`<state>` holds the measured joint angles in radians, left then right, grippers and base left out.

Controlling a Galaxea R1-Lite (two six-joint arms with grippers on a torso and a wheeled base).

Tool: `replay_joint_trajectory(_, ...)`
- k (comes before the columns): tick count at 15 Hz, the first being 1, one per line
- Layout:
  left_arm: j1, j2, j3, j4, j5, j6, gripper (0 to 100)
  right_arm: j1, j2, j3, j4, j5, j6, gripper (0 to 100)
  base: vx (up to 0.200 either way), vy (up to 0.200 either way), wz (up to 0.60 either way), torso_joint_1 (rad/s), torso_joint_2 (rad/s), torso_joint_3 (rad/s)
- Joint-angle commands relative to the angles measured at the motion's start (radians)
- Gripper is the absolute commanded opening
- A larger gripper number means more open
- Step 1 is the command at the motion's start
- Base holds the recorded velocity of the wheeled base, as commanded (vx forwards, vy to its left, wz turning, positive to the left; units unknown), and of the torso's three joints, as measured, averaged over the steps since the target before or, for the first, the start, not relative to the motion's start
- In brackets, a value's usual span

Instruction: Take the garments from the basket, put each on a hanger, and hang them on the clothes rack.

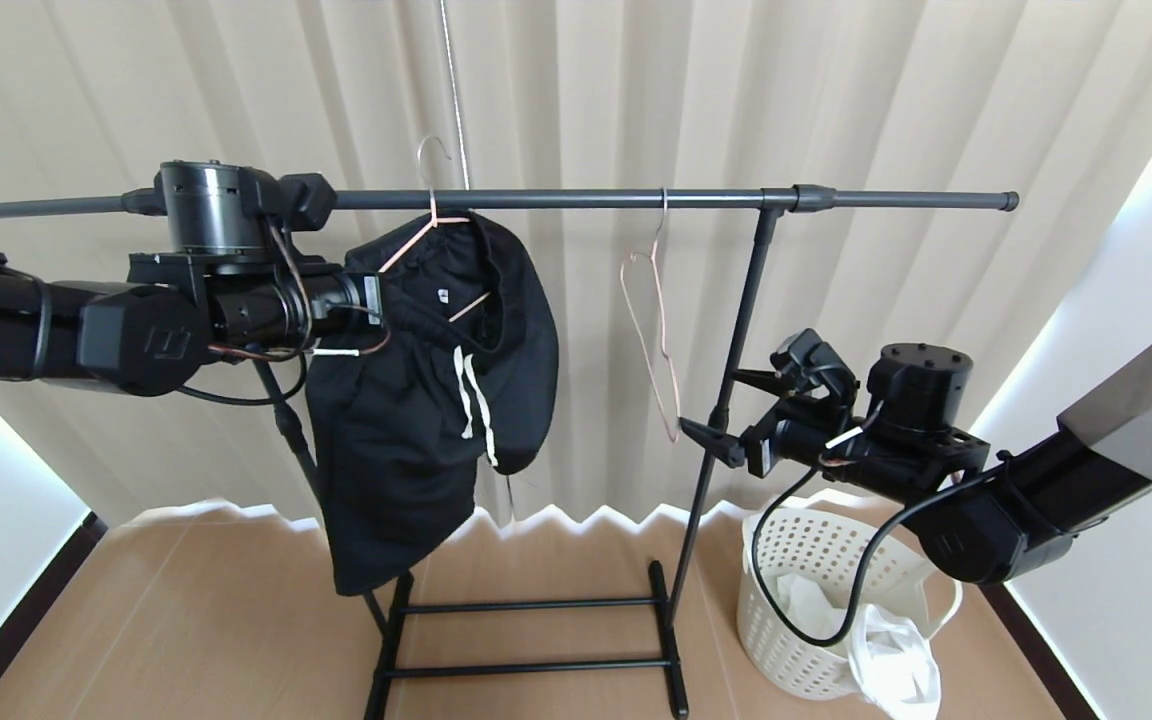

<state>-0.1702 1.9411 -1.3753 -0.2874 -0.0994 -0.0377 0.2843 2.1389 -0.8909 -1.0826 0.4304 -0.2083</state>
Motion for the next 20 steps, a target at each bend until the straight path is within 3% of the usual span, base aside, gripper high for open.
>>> replay_joint_trajectory(1,-0.003,0.058,-0.024,-0.001,0.0,-0.001,0,-0.004,0.003,0.001,0.0,0.001,0.0,100,0.0,0.0,0.0,0.0,0.0,0.0)
replay_joint_trajectory(12,-0.002,0.124,-0.067,-0.002,0.0,-0.002,0,-0.005,0.004,0.001,-0.002,0.001,0.0,100,0.0,0.0,0.0,0.0,0.0,0.0)
replay_joint_trajectory(13,-0.002,0.121,-0.065,-0.002,0.001,-0.002,100,-0.005,0.006,0.001,-0.002,0.001,0.0,100,0.0,0.0,0.0,0.0,0.0,0.0)
replay_joint_trajectory(15,-0.002,0.059,-0.024,0.001,0.001,-0.001,100,-0.005,-0.001,0.0,-0.004,0.002,0.0,100,0.0,0.0,0.0,0.0,0.0,0.0)
replay_joint_trajectory(17,-0.005,-0.102,0.09,0.007,0.0,0.004,100,-0.005,-0.019,0.0,-0.014,0.005,0.004,100,0.0,0.0,0.0,0.0,0.0,0.0)
replay_joint_trajectory(20,-0.011,-0.404,0.343,0.028,0.0,0.041,100,-0.01,-0.182,0.03,-0.037,-0.004,0.109,100,0.0,0.0,0.0,0.0,0.0,0.0)
